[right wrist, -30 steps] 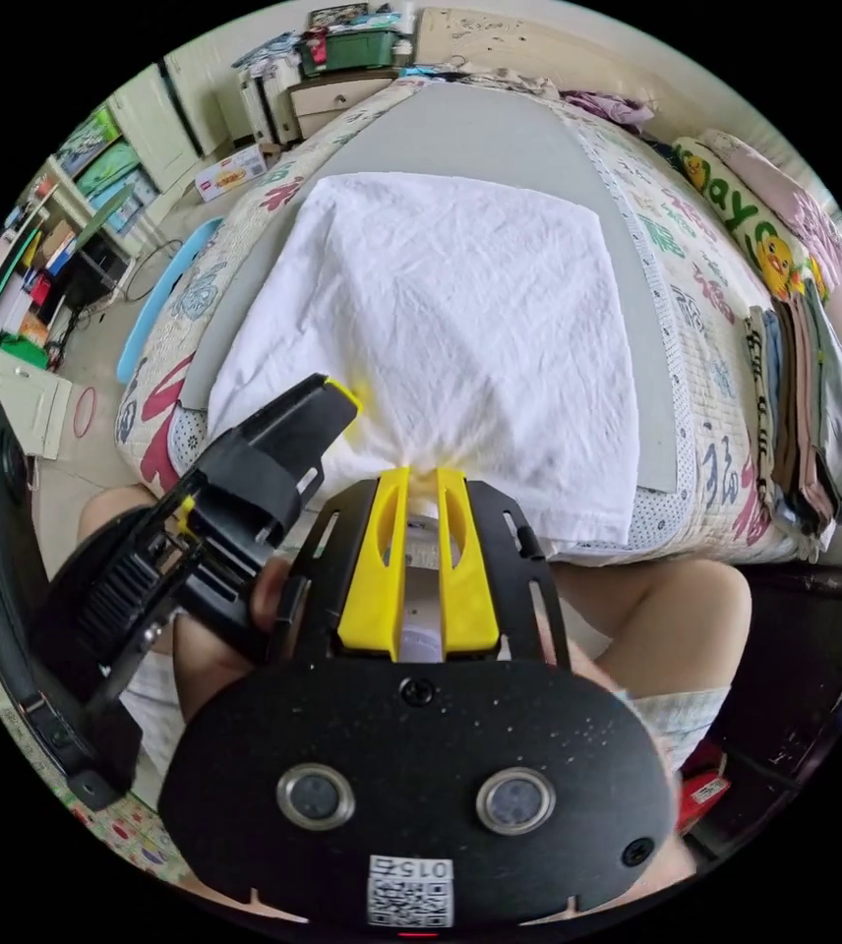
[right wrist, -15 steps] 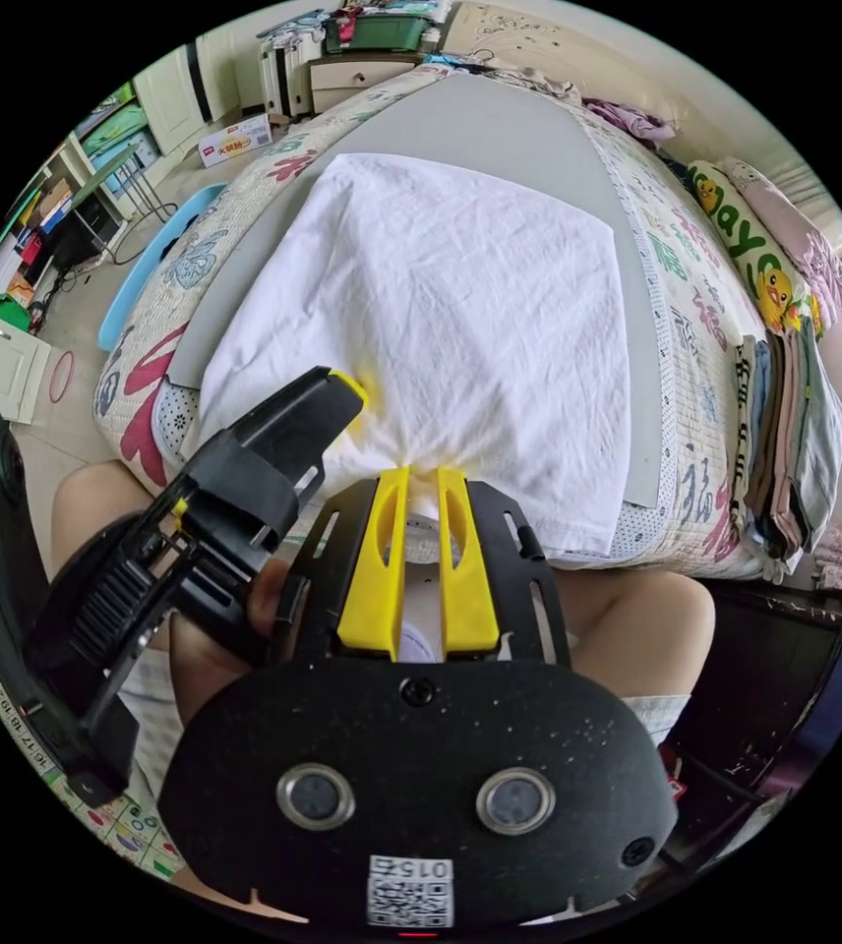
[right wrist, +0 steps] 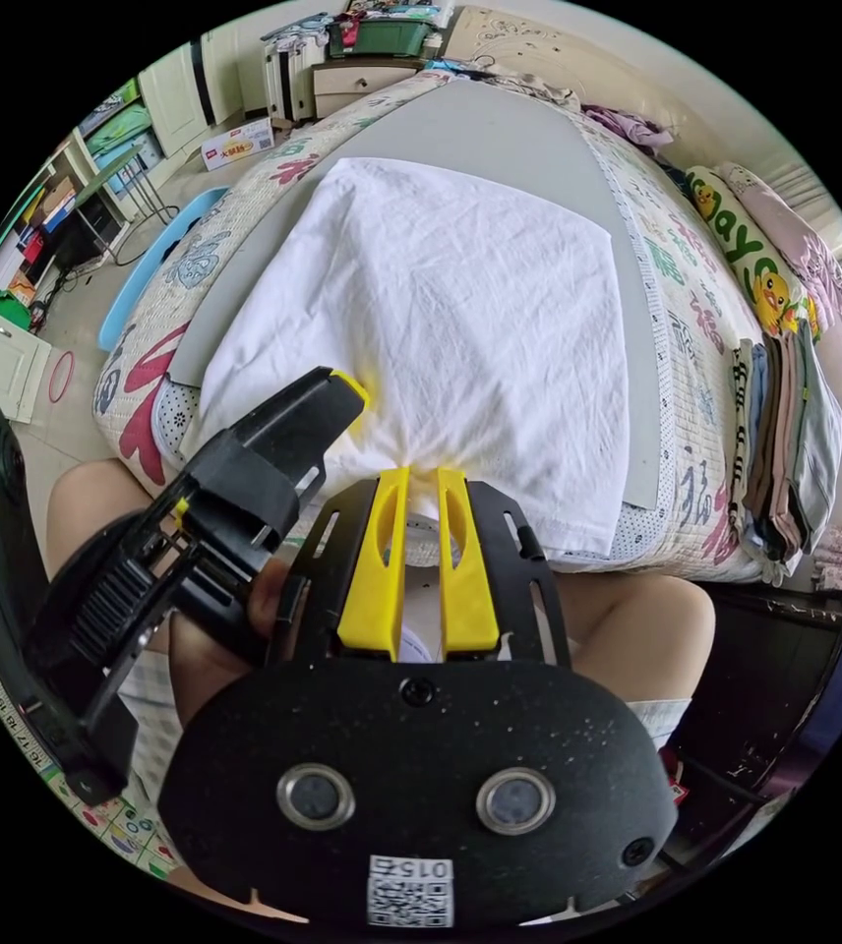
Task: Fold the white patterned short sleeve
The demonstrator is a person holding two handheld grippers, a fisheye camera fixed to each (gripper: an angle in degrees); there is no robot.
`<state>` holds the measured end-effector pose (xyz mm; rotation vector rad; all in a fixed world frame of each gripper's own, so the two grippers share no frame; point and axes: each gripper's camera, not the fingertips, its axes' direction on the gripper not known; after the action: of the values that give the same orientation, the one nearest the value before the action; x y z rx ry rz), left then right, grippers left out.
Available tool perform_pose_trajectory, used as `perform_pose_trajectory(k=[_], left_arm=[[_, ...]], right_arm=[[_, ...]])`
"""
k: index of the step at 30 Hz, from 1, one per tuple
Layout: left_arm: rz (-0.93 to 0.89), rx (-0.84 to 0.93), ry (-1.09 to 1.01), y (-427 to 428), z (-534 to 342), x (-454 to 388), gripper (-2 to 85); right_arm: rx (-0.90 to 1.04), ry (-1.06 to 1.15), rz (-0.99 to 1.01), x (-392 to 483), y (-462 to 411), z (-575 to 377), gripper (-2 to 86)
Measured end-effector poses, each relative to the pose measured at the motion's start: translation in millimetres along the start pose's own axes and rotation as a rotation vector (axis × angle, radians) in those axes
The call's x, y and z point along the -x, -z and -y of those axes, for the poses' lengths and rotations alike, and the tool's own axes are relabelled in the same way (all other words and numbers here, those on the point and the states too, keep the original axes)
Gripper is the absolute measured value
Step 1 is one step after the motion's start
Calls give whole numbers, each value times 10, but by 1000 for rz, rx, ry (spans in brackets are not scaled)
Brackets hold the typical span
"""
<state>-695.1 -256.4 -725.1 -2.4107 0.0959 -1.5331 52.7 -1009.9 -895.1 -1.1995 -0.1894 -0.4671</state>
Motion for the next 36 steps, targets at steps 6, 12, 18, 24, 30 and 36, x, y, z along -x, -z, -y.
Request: perform_pose_trajectory(k=[6, 12, 18, 24, 30, 36], left_arm=[[-9, 0, 8, 1, 44, 35, -4], [-25, -1, 16, 1, 88, 76, -4], [-36, 7, 16, -4, 150, 101, -4], [-42, 3, 24, -8, 196, 114, -4], [-53, 9, 29, -16, 261, 132, -4], [-59, 5, 29, -25, 307, 135, -5]], right_arm=[[1, 0, -2, 126, 75, 35, 58], [-3, -1, -8, 266, 106, 35, 58], [0, -2, -18, 420, 89, 25, 58], [1, 3, -16, 551, 14, -8, 58], [9, 15, -33, 713, -124, -53, 57], [2, 14, -28, 817, -330, -147, 58]])
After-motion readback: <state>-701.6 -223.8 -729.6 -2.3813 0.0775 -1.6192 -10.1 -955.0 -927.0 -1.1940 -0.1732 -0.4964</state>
